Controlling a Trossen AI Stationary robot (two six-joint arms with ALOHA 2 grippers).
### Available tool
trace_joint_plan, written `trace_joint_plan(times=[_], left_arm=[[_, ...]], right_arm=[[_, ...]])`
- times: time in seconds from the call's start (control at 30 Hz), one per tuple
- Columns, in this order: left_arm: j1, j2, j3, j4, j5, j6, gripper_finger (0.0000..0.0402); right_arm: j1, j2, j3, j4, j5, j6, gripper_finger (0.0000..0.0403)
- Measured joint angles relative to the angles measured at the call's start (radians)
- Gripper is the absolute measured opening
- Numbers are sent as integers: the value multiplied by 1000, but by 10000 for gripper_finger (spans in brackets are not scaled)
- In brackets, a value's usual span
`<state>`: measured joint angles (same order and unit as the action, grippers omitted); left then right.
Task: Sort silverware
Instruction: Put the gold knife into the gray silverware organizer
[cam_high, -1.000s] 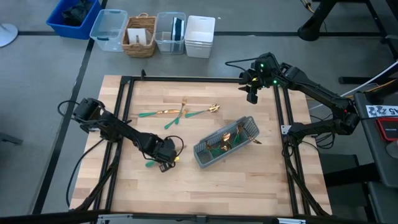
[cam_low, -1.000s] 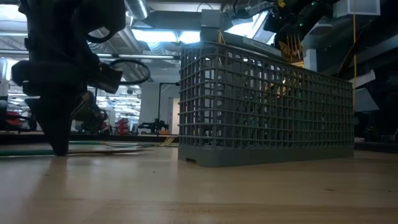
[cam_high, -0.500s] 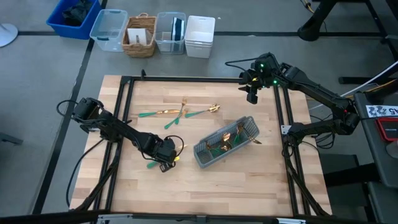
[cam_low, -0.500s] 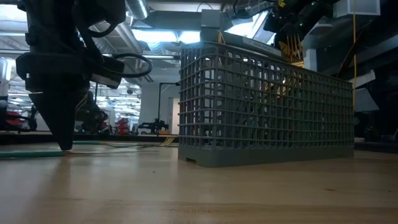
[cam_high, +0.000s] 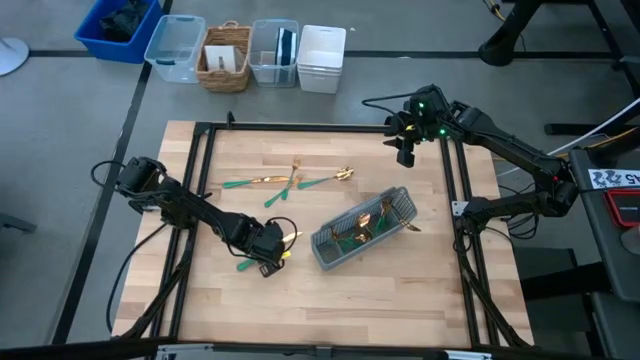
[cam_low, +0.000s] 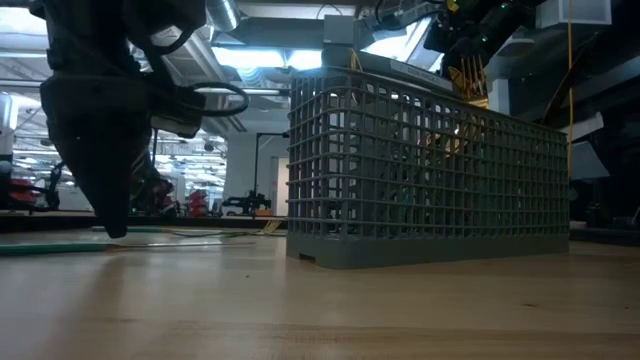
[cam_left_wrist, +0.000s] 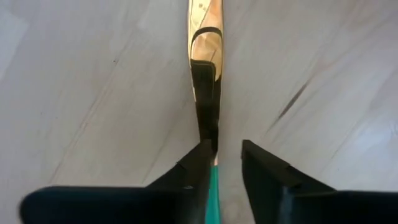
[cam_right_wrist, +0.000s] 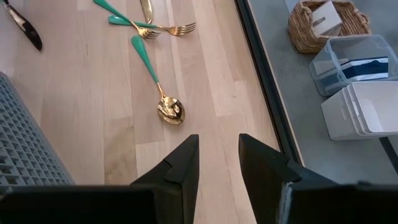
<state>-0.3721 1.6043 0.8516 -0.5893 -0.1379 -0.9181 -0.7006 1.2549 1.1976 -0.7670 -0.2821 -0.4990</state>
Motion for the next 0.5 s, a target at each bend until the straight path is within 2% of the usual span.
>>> trace_joint_plan(times=[0.1,0.2,0.5], left_arm=[[0,0,-4,-1,0,6,107],[0,-1,-27,-4,-1,-3,116],[0,-2,-50,2,-3,-44,93]], right_arm=[[0,0,0,0,0,0,115],[0,0,0,0,0,0,115],[0,0,0,-1,0,0,115]])
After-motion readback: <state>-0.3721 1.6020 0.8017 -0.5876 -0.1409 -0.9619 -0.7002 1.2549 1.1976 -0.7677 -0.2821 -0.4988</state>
